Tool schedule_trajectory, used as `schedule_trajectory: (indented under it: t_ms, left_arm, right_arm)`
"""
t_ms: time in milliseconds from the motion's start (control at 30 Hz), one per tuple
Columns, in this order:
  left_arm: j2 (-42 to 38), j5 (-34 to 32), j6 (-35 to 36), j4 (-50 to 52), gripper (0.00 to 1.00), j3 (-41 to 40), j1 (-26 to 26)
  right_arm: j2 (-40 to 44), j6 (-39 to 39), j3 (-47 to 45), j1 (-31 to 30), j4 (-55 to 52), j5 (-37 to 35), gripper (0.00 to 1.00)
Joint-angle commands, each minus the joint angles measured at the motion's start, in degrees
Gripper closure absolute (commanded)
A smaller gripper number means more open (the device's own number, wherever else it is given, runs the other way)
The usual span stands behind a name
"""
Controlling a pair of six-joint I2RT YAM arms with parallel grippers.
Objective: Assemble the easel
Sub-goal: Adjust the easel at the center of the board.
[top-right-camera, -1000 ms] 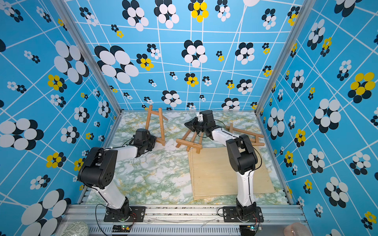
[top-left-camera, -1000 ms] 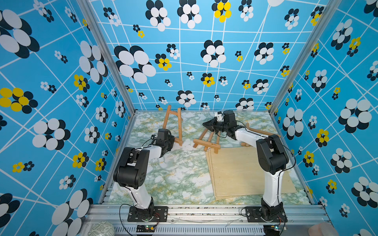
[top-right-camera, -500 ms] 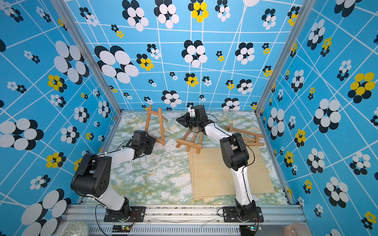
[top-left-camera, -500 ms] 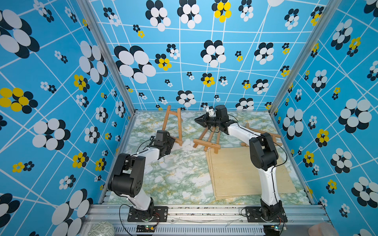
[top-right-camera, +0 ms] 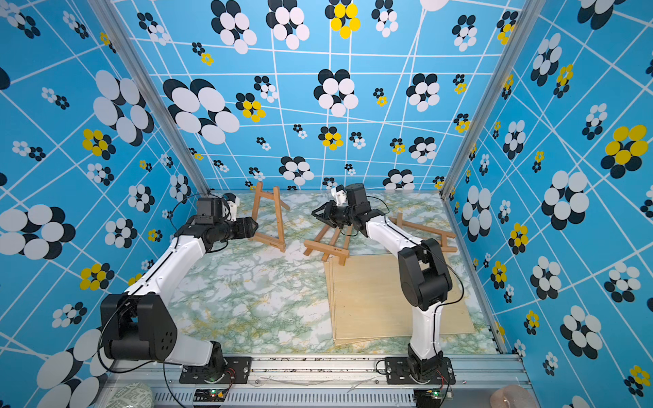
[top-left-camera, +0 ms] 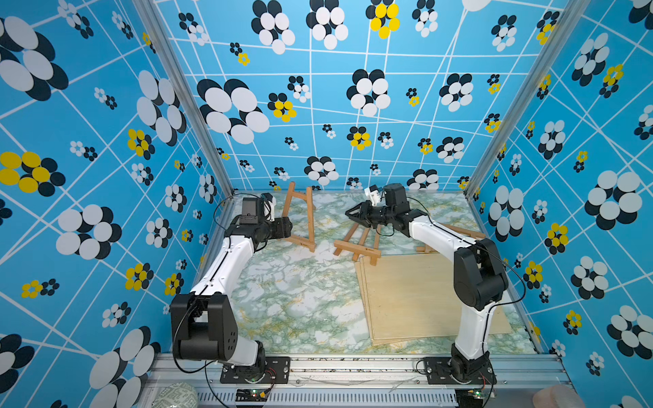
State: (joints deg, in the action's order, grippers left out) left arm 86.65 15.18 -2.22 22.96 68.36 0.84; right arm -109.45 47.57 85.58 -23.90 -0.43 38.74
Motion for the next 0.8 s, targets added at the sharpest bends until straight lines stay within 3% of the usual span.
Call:
schedule_trajectory:
  t_ms: [0,300,500,767]
  left_arm:
    - [5.72,4.18,16.73,2.10,0.22,4.84,-1.19]
    - [19.08,3.10,18.88,-2.68,0.24,14.79,-2.69]
    - [23.43,5.38,20.67,-3.01,0.26,18.01,-2.60]
    - [24.89,6.10,20.28,-4.85,0.45,17.65,-2.60]
  right_arm:
    - [6.32,-6.65,-1.89,0.65,-4.89,-0.44,0.62]
    - [14.76,-9.51,-4.75,2.30,-11.81,-0.35,0.60]
    - [16.28,-10.03,-5.36,2.46,-13.37,-0.95,0.60]
    - [15.63,-7.95,-5.11,2.47,-11.84,-0.86,0.60]
